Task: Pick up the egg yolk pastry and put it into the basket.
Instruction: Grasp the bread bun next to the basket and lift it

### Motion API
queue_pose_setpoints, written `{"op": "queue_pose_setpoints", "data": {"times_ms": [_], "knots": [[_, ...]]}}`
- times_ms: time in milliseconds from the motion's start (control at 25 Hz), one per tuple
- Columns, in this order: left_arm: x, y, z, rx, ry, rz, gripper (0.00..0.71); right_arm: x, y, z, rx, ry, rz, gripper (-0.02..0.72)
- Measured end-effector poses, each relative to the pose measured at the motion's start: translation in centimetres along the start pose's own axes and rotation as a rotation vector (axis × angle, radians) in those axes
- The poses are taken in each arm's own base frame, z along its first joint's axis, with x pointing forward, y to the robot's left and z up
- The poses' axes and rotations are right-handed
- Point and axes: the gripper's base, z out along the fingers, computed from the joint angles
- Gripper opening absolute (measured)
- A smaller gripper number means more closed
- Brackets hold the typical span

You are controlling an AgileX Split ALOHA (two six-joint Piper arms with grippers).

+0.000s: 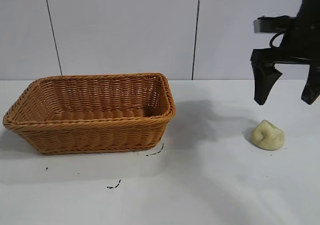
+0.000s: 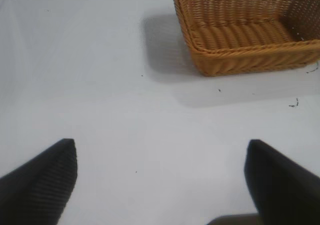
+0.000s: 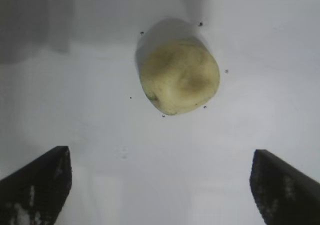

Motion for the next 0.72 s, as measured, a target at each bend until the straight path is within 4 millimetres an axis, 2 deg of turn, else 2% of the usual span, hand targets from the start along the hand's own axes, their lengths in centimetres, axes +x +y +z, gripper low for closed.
{"op": "queue_pose_setpoints", "data": {"times_ms": [440, 720], "knots": [[0.0, 0.0, 0.0, 0.0, 0.0, 0.0, 0.693, -1.0, -0.7, 5.9, 0.051, 0.019, 0.045, 0.696], [0.0, 0.0, 0.0, 0.0, 0.0, 0.0, 0.693, -1.1, -0.8, 7.5, 0.051, 0.03, 0.054, 0.696]]}}
